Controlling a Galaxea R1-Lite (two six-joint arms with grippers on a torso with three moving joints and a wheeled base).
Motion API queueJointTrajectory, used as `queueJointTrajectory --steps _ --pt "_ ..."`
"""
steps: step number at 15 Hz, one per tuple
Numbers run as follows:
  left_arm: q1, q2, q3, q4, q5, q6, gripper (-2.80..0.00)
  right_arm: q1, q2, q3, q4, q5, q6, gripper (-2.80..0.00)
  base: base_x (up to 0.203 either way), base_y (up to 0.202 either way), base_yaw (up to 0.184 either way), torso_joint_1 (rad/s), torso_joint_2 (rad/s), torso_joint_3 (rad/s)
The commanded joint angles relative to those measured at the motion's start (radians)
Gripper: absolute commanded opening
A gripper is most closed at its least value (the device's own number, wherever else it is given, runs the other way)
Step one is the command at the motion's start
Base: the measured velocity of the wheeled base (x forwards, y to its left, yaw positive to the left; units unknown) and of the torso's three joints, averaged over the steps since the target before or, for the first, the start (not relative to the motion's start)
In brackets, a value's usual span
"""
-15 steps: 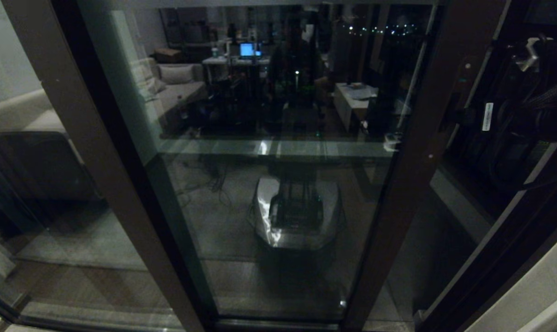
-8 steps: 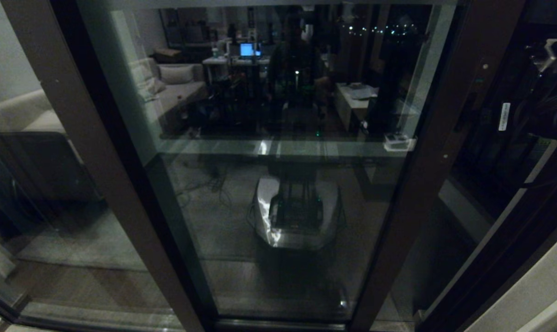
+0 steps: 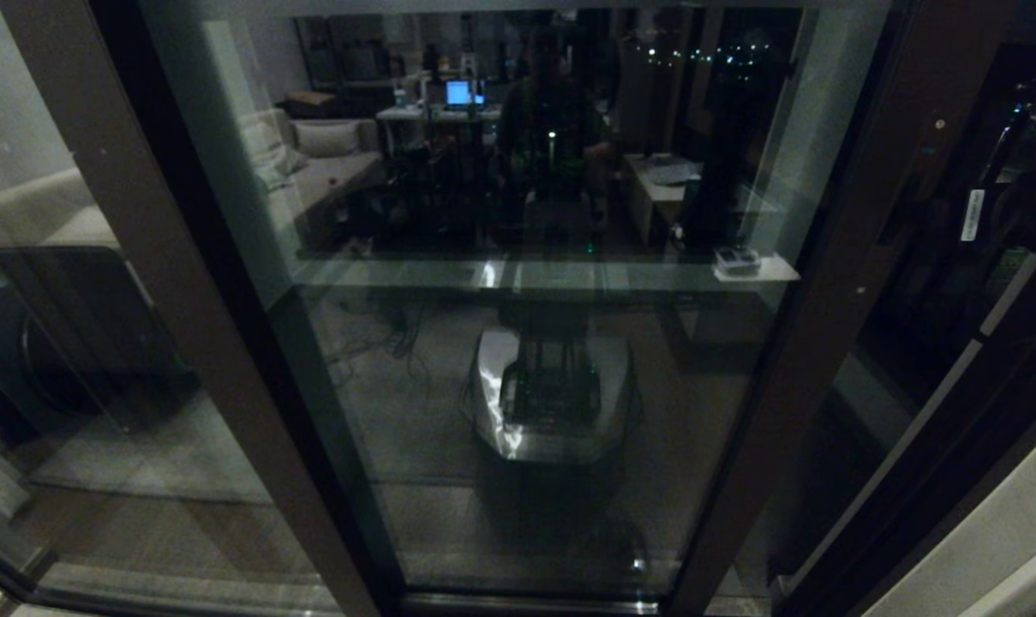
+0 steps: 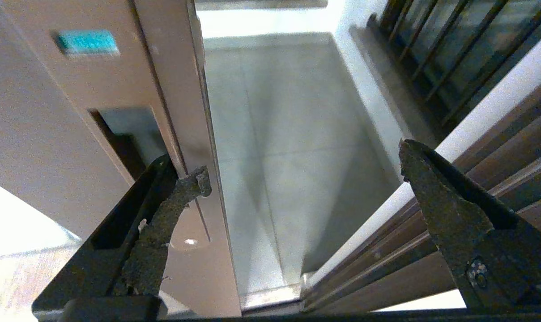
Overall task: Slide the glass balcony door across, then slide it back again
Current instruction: Close the slid door
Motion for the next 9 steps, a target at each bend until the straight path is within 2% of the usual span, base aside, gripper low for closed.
queueJointTrajectory --steps 1,9 --pt "-0.001 0.0 0.0 0.0 0.0 0.0 -2.8 -0.024 0.008 0.0 -0.006 0.02 -0.008 0.0 0.0 0.0 0.0 0.0 0.0 0.0" --pt "0.0 0.0 0.0 0.001 0.0 0.0 -2.8 -0.096 0.042 -0.003 -0.013 0.065 -0.024 0.0 0.0 0.0 0.0 0.0 0.0 0.0"
